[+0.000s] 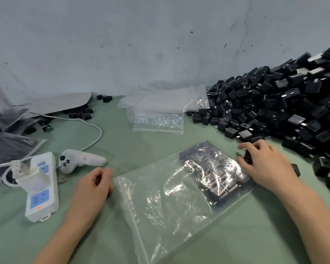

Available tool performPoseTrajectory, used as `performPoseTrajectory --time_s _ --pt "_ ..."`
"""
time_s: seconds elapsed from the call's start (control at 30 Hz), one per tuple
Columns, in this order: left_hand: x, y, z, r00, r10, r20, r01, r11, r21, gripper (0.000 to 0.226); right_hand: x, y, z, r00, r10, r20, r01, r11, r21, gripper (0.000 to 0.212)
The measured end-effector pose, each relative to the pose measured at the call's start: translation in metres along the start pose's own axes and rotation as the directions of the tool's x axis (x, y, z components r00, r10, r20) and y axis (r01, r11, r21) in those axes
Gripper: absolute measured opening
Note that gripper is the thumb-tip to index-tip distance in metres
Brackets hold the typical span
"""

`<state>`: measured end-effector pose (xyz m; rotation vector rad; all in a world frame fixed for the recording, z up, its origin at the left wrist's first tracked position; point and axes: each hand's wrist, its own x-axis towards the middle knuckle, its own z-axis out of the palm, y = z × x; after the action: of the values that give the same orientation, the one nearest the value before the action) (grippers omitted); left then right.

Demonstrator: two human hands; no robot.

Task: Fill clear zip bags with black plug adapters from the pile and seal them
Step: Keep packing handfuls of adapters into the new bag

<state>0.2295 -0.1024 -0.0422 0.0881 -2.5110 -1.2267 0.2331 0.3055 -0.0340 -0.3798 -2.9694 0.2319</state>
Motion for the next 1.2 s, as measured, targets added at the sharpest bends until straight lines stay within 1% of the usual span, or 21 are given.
performPoseTrajectory --time_s 0.1,0.23,0.33,0.47,0.53,0.63,0.67,0.7,0.73,0.77,0.8,0.83,0.87,0.9,0.93,0.97,1.03,1.1,1.2 --pt "0.000 0.000 0.000 1.000 -0.001 0.002 0.001 1.000 0.005 0.044 -0.010 0.010 -0.005 0.995 0.058 0.085 -0.056 0.998 -0.023 0.056" --pt "-0.001 0.000 0.000 1.000 0.007 0.012 -0.007 1.000 0.014 0.044 -0.028 0.021 -0.014 0.992 0.073 0.100 -0.070 0.997 -0.032 0.059" --pt "-0.001 -0.001 0.000 1.000 0.018 0.022 -0.018 1.000 0.014 0.044 -0.040 0.020 -0.012 0.995 0.096 0.028 -0.094 0.994 -0.062 0.056" --pt "-0.001 0.000 0.001 0.999 0.017 0.034 -0.018 1.000 0.007 0.044 -0.046 0.014 -0.003 0.985 0.141 -0.094 -0.143 0.990 -0.015 0.046" --pt "-0.001 0.000 0.002 0.999 0.018 0.028 -0.018 1.000 0.003 0.044 -0.044 0.013 -0.002 0.979 0.142 -0.144 -0.143 0.990 0.007 0.044" --pt "-0.002 -0.001 0.003 1.000 0.024 0.018 -0.024 1.000 0.009 0.045 -0.039 0.013 -0.004 0.976 0.140 -0.170 -0.133 0.990 0.052 0.041" --pt "-0.002 -0.002 0.003 1.000 0.024 0.017 -0.024 1.000 0.014 0.045 -0.039 0.014 -0.006 0.974 0.139 -0.181 -0.124 0.988 0.091 0.039" --pt "-0.001 -0.003 0.003 1.000 0.025 0.016 -0.025 0.999 0.020 0.045 -0.039 0.015 -0.010 0.967 0.153 -0.203 -0.114 0.974 0.193 0.035" --pt "-0.001 -0.003 0.003 1.000 0.027 0.015 -0.027 0.999 0.023 0.045 -0.040 0.014 -0.016 0.958 0.194 -0.213 -0.103 0.921 0.375 0.032" --pt "0.000 -0.004 0.003 0.999 0.029 0.014 -0.029 0.999 0.023 0.045 -0.040 0.013 -0.024 0.945 0.261 -0.197 -0.081 0.771 0.632 0.032" --pt "0.000 -0.004 0.003 0.999 0.032 0.014 -0.032 0.999 0.020 0.045 -0.040 0.010 -0.035 0.932 0.338 -0.131 -0.051 0.480 0.876 0.034" --pt "0.000 -0.004 0.003 0.999 0.033 0.016 -0.033 0.999 0.019 0.045 -0.040 0.007 -0.044 0.933 0.359 0.014 -0.056 0.107 0.993 0.036" --pt "0.000 -0.005 0.003 0.999 0.034 0.018 -0.035 0.999 0.019 0.045 -0.041 0.004 -0.050 0.949 0.271 0.159 -0.085 -0.265 0.961 0.035" --pt "0.000 -0.005 0.003 0.999 0.035 0.021 -0.035 0.999 0.021 0.045 -0.041 0.001 -0.053 0.958 0.150 0.245 -0.125 -0.549 0.826 0.034" --pt "-0.001 -0.006 0.003 0.999 0.035 0.022 -0.035 0.999 0.025 0.045 -0.042 -0.002 -0.054 0.959 0.044 0.280 -0.163 -0.721 0.674 0.034" --pt "-0.001 -0.006 0.003 0.999 0.037 0.020 -0.038 0.999 0.028 0.045 -0.043 -0.005 -0.052 0.957 -0.030 0.289 -0.192 -0.811 0.553 0.034" --pt "-0.001 -0.006 0.003 0.999 0.044 0.012 -0.045 0.998 0.035 0.045 -0.042 -0.008 -0.045 0.950 -0.080 0.302 -0.205 -0.890 0.407 0.036" --pt "0.000 -0.006 0.004 0.999 0.043 0.006 -0.043 0.998 0.037 0.045 -0.042 -0.007 -0.044 0.944 -0.069 0.322 -0.191 -0.912 0.364 0.038" --pt "0.002 -0.008 0.005 0.999 0.046 0.010 -0.047 0.999 0.028 0.044 -0.043 0.000 -0.048 0.943 -0.044 0.331 -0.182 -0.898 0.400 0.033"
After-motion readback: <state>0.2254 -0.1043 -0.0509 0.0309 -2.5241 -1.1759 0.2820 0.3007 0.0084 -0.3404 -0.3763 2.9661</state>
